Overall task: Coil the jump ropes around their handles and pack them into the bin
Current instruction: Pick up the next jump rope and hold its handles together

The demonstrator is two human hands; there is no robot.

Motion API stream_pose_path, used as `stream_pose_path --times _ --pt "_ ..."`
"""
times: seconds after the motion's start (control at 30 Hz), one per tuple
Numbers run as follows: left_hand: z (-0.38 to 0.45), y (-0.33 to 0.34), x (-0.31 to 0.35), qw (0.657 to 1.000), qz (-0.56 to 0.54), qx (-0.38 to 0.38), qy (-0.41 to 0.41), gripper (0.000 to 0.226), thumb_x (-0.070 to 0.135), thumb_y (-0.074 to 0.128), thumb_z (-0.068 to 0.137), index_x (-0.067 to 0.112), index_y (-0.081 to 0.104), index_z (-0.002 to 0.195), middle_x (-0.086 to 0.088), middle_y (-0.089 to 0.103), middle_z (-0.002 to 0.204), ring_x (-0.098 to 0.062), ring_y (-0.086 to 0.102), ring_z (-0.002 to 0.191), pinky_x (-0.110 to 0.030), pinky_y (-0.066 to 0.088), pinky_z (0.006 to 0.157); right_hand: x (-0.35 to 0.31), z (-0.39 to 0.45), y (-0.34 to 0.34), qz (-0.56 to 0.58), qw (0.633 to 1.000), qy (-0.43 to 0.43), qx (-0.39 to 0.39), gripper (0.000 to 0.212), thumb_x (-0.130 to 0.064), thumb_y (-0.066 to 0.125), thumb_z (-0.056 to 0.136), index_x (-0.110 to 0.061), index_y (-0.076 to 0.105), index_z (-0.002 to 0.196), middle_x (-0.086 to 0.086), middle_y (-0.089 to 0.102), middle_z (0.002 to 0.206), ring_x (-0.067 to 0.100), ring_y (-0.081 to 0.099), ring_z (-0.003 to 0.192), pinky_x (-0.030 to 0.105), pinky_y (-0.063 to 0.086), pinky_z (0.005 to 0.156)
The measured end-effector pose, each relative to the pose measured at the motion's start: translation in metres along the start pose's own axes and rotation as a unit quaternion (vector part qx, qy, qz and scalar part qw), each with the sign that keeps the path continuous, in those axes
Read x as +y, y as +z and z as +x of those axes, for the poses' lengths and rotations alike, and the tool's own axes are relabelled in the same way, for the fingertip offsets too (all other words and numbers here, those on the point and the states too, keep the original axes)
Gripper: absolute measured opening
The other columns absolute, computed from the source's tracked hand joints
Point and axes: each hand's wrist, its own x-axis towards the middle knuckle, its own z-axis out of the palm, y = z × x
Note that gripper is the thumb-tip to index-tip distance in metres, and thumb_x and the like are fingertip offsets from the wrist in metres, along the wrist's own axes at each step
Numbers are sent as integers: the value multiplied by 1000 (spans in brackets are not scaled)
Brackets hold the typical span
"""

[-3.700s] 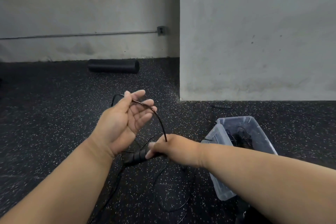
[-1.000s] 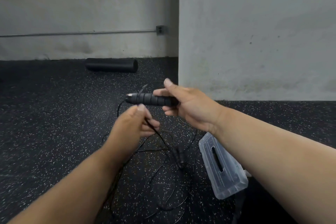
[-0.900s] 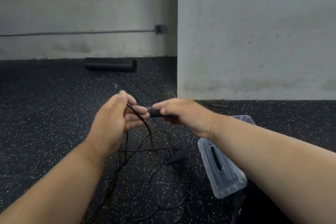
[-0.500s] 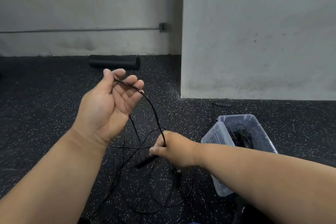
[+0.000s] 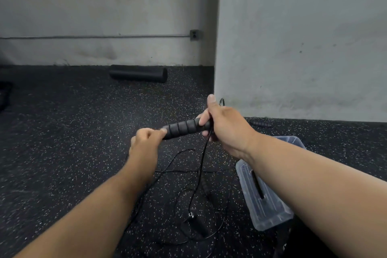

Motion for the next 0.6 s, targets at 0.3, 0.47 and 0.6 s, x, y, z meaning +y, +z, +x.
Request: stream_pose_path --times 0.3,0.47,0.6 --pt "-20 37 -33 979 -116 -18 -164 120 36 73 93 36 -26 160 -3 -9 176 -34 8 160 -61 16 124 -27 -6 4 72 997 -27 27 63 -55 37 109 -9 61 72 12 63 83 16 57 60 27 48 51" --pt "-26 57 -40 964 -85 -116 -225 68 36 59 102 20 30 161 -11 30 167 -36 49 138 -56 43 117 -37 -6 6 95 994 -4 50 63 -56 38 108 -9 63 74 3 60 67 19 59 62 26 47 48" --pt "-31 73 -46 969 5 -200 -145 82 41 66 95 27 25 164 -5 21 173 -31 34 151 -53 33 123 -40 -3 1 105 992 4 65 63 -57 37 108 -11 64 74 7 61 68 21 59 64 26 47 47"
